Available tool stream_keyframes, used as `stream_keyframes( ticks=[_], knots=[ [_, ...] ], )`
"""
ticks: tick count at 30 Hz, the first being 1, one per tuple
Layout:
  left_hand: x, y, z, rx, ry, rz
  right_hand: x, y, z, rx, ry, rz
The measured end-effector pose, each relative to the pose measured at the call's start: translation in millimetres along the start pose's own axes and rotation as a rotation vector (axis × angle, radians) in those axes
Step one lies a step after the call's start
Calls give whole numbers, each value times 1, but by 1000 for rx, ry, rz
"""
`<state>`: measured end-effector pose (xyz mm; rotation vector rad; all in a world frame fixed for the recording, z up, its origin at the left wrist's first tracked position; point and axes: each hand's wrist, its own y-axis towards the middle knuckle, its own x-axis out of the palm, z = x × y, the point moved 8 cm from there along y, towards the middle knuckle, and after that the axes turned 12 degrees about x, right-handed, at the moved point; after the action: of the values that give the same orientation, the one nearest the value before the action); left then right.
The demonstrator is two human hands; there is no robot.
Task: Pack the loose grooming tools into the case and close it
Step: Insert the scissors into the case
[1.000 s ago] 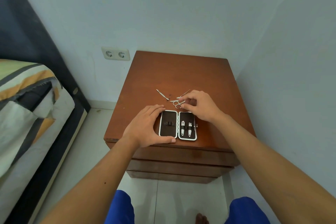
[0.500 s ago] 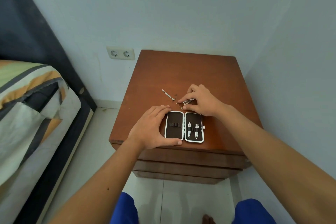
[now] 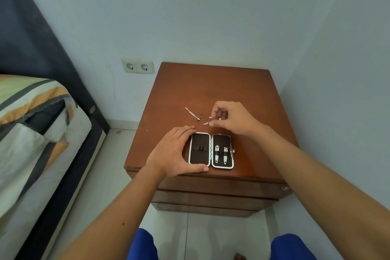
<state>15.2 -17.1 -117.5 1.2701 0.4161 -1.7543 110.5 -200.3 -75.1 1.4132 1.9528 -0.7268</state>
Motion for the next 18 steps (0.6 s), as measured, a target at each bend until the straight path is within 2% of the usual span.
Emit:
stream_keyframes(
  ticks=[3, 9, 13, 18],
  knots=[
    [-1, 0, 1, 0, -2, 2, -14, -4, -6, 17, 237, -20],
    [0, -1, 0, -3, -5, 1, -28, -19, 7, 102, 591, 52],
    [-1, -1, 2, -1, -2, 4, -14, -32, 28, 165, 645, 55],
    [-1, -1, 2, -4, 0, 8, 11, -43, 43, 220, 600, -2]
  ],
)
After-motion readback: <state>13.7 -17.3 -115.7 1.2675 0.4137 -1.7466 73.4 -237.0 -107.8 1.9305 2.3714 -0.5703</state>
